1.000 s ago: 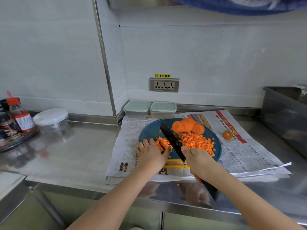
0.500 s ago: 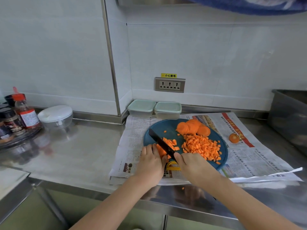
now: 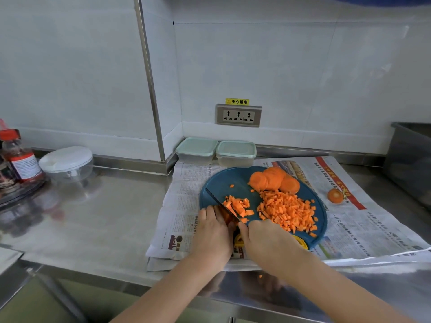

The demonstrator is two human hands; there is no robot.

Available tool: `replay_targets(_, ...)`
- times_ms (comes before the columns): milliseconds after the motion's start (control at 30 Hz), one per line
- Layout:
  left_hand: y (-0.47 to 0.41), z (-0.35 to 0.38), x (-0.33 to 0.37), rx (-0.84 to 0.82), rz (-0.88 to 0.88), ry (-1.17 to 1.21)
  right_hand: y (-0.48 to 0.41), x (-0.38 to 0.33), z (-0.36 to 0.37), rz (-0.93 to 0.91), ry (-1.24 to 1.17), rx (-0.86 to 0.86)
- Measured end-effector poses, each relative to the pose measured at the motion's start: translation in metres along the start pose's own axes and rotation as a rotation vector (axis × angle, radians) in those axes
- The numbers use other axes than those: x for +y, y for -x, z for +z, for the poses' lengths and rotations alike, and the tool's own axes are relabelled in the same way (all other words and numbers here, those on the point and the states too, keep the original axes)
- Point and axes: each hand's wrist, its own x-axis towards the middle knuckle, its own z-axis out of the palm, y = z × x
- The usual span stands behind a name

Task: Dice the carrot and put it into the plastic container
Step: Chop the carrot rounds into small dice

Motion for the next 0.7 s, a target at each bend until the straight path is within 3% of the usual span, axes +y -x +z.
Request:
replay_targets(67, -0.001, 0.002, -0.001, -0.036, 0.006, 0.042, -0.012, -0.004, 0.002, 0.01, 0.003, -0.09)
replay_targets(167, -0.001, 0.006, -0.002, -0.032, 0.024, 0.059, -0.024, -0.015, 0.0, 0.028, 0.044, -0.072)
replay_targets(267, 0.001, -0.004, -0.006, -0.144, -0.018, 0.162, -0.028, -0.01, -0.014, 0.068, -0.109, -0.142)
replay_targets(400, 0.001, -0.01, -0.018, -0.249, 0.014, 0.122, -0.025, 0.004, -0.032, 0.17, -0.329, -0.261)
replay_targets(533, -0.001, -0.011, -0.016, -0.208, -0.027, 0.075, -0.015, 0.009, -0.04, 0.197, -0.41, -0.209)
replay_targets(700, -0.001, -0.007, -0.012, -0.178, -0.118, 0.092, 0.0, 0.004, -0.041, 0.023, -0.321, -0.069)
